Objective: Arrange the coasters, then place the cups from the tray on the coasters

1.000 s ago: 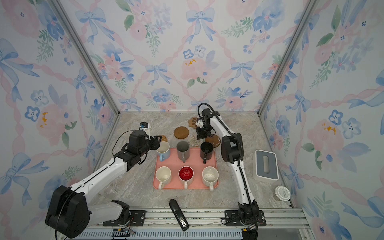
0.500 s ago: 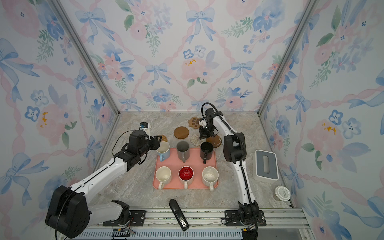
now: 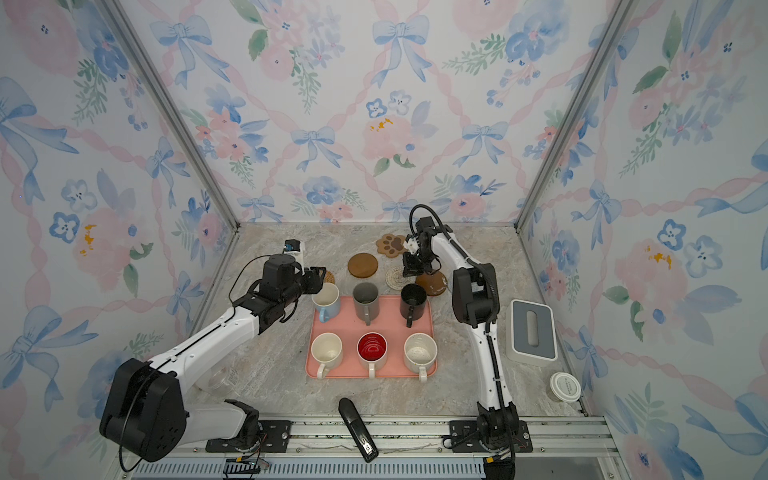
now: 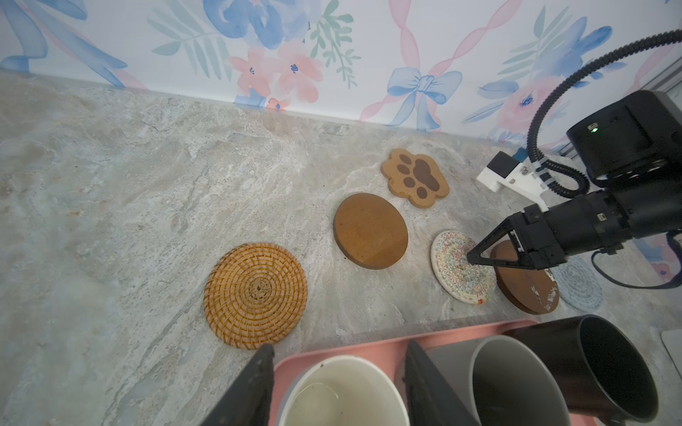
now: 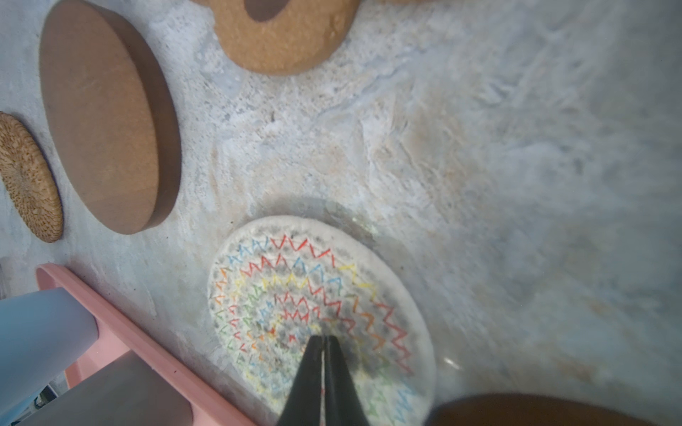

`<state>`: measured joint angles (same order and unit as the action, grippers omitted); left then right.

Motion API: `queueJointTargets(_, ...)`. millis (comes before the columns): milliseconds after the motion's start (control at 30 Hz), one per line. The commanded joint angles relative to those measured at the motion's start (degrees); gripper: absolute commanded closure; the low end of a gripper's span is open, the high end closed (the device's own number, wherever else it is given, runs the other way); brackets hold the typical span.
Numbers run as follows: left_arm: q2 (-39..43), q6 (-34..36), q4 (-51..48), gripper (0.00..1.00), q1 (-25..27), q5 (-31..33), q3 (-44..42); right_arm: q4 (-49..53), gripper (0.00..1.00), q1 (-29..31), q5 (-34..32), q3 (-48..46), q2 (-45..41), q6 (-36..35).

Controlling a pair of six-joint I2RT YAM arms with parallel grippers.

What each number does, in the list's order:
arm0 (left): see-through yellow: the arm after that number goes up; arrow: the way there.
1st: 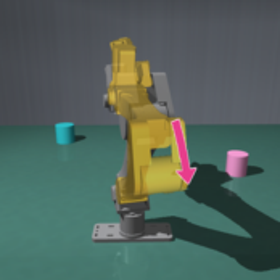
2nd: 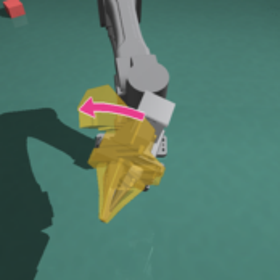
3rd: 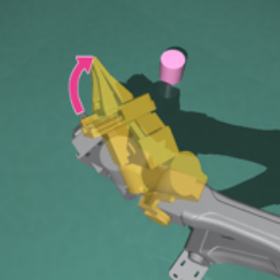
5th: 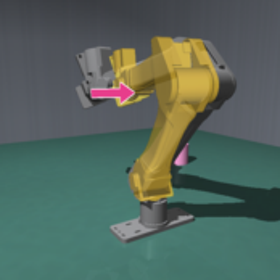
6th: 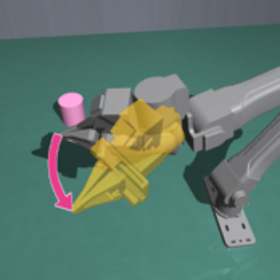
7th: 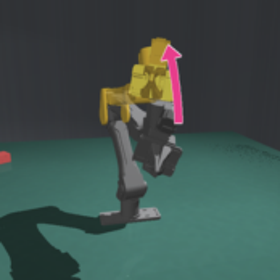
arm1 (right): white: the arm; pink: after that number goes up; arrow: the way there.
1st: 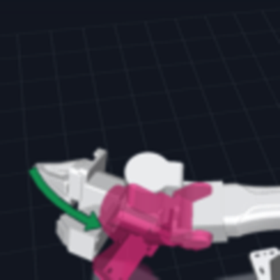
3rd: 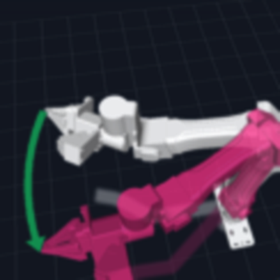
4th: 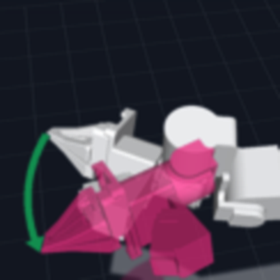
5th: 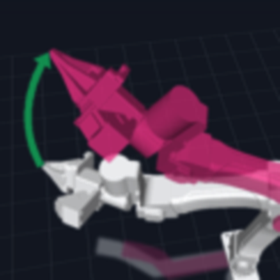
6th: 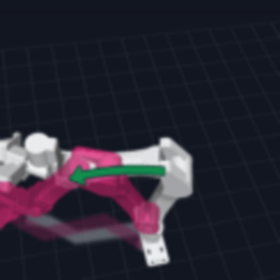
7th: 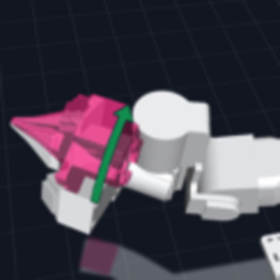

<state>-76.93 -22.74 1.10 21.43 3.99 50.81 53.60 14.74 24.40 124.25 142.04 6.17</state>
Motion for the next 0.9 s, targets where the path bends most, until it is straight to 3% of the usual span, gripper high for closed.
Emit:
queueJointTargets(0,-4.11,2.79,1.09,0.49,0.36,-2.85,5.32,-6.19,0.89,0.55,1.1,-1.69,-5.75,2.41)
queueJointTargets(200,-15.65,6.2,0.77,0.63,0.38,-7.5,16.35,-9.82,0.88,0.64,2.48,-1.95,-8.81,4.98)
queueJointTargets(500,-36.6,8.21,-4.48,0.98,0.26,-16.35,36.03,-13.46,0.88,1.25,2.92,-7.41,-12.71,6.65)
queueJointTargets(867,-58.22,6.92,-10.16,1.0,0.19,-24.45,59.27,-16.77,0.88,1.34,2.47,-16.18,-17.69,7.27)
